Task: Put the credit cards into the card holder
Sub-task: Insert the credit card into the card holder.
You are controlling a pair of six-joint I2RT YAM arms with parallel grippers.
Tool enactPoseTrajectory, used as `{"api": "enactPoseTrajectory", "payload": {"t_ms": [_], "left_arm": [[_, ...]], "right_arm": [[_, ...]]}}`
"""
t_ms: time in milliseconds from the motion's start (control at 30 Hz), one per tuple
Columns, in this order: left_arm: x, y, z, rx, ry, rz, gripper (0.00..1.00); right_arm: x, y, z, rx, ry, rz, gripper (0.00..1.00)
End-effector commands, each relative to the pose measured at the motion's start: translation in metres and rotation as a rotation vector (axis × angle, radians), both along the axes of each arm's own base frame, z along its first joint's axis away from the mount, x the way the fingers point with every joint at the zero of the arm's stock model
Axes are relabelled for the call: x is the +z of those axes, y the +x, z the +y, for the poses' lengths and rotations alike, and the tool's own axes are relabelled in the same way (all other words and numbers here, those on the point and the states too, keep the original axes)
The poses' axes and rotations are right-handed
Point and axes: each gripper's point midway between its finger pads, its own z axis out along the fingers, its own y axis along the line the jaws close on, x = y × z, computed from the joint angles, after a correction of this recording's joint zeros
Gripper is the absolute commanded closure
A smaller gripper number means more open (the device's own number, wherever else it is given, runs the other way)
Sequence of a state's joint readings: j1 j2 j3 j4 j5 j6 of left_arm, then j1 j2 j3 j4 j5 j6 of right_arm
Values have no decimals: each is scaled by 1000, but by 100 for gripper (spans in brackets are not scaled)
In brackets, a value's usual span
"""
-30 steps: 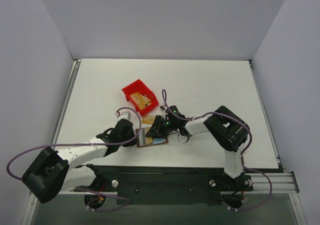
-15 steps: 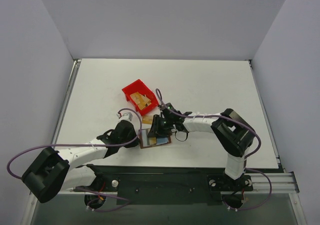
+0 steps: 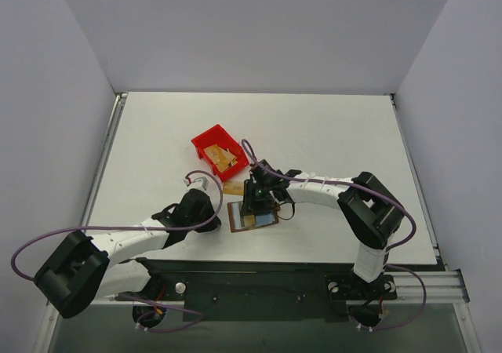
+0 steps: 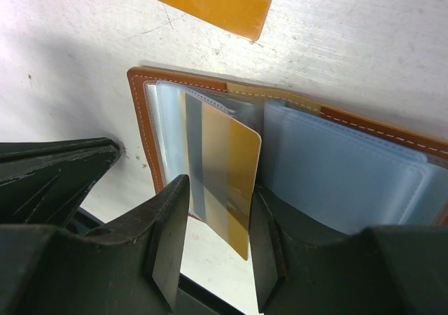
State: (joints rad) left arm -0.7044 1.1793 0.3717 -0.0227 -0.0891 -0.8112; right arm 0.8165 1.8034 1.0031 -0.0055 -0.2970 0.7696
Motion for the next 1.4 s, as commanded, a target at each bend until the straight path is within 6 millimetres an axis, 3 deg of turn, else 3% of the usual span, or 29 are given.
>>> {"api": "enactPoseTrajectory", "payload": {"t_ms": [0,400,667,1000,1367], "left_arm": [[-3,-2,-1,-4,-1,10,90],[6,12,-22,-44,-41,-21,88],[0,6,-33,-72,-44,-9,89],[-2,2,-29,-63,-39,-7,89],[-1,4,-30,-61,-40,-9,89]], "right_arm": [[6,-4,-10,27,-83,-18,66],[12,-12,17,110,-19,-7,65],[16,-18,31,159,-24,-21,59],[25,-5,1,134,-190,-130,57],[41,1,-11,144,-286,-205,56]]}}
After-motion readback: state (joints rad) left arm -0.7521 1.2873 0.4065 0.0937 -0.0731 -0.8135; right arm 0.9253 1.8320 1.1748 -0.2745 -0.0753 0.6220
